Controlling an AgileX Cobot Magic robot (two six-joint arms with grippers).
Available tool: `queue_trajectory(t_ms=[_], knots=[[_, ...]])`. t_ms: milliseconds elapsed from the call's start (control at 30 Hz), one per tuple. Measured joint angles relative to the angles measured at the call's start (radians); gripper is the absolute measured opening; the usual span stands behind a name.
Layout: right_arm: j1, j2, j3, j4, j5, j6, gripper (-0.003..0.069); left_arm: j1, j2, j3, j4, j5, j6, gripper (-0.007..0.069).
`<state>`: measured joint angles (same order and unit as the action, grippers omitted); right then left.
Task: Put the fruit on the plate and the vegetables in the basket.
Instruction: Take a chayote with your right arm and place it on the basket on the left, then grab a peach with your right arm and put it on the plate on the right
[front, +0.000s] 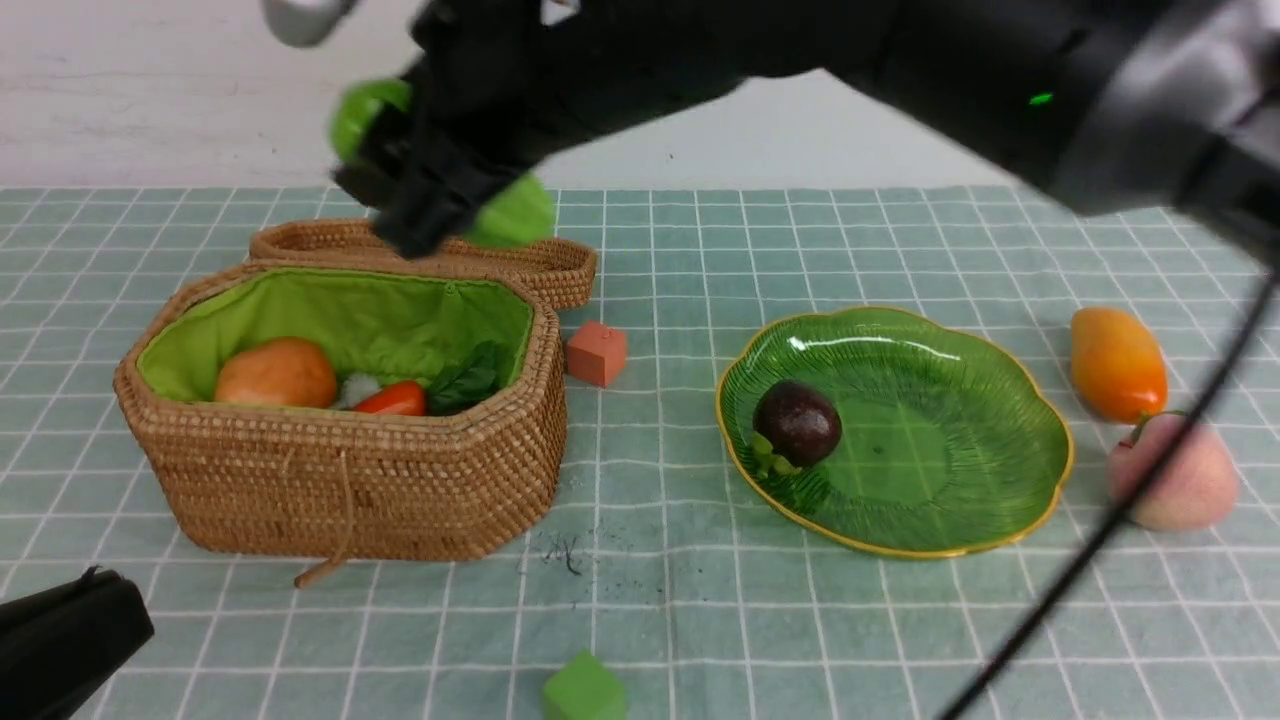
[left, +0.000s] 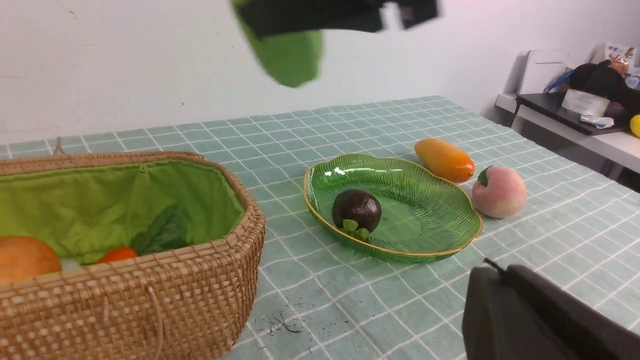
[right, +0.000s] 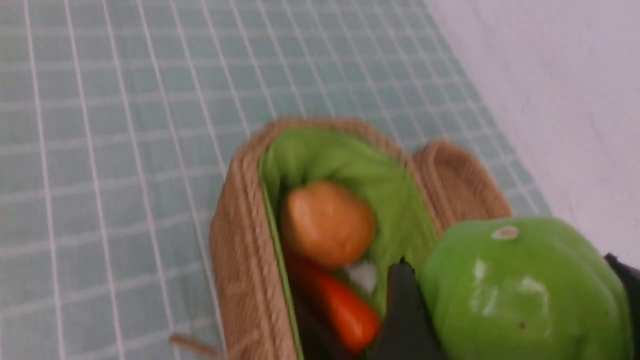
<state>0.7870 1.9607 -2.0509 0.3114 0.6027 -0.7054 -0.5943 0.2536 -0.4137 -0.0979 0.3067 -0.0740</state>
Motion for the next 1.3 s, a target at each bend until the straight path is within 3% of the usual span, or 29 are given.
queue_trajectory(t_ms=[133,333,433,600,767,900,1133,1167,1233,1300], knots=[[0.001,0.134,-0.022,0.101,-0.151,-0.062,0.0454,0.000,0.000,0.000,0.003,0.000,0.000,-0.0013],[0.001,0.233,-0.022,0.117,-0.213,-0.074,0.0454,0.000,0.000,0.000,0.003,0.013,0.000,-0.0013],[0.001,0.246,-0.022,0.119,-0.217,-0.074,0.0496,0.000,0.000,0.000,0.003,0.020,0.000,-0.0013],[0.001,0.242,-0.022,0.120,-0.185,-0.068,0.0671,0.000,0.000,0.000,0.003,0.025,0.000,-0.0011],[0.001,0.202,-0.021,0.108,-0.109,-0.006,0.0660,0.000,0.000,0.000,0.003,0.026,0.000,-0.0010],[0.001,0.057,-0.021,-0.002,0.095,0.140,0.0512,0.000,0.000,0.000,0.003,0.029,0.000,-0.0009],[0.001,-0.167,-0.028,-0.272,0.425,0.329,0.0120,0.000,0.000,0.000,0.003,0.056,0.000,-0.0008],[0.001,-0.167,-0.028,-0.272,0.434,0.333,0.0108,0.000,0.000,0.000,0.003,0.058,0.000,-0.0008],[0.001,-0.204,-0.028,-0.379,0.539,0.394,0.0004,0.000,0.000,0.000,0.003,0.072,0.000,-0.0008],[-0.003,-0.226,-0.028,-0.491,0.624,0.477,-0.0016,0.000,0.000,0.000,0.003,0.083,0.000,-0.0008]])
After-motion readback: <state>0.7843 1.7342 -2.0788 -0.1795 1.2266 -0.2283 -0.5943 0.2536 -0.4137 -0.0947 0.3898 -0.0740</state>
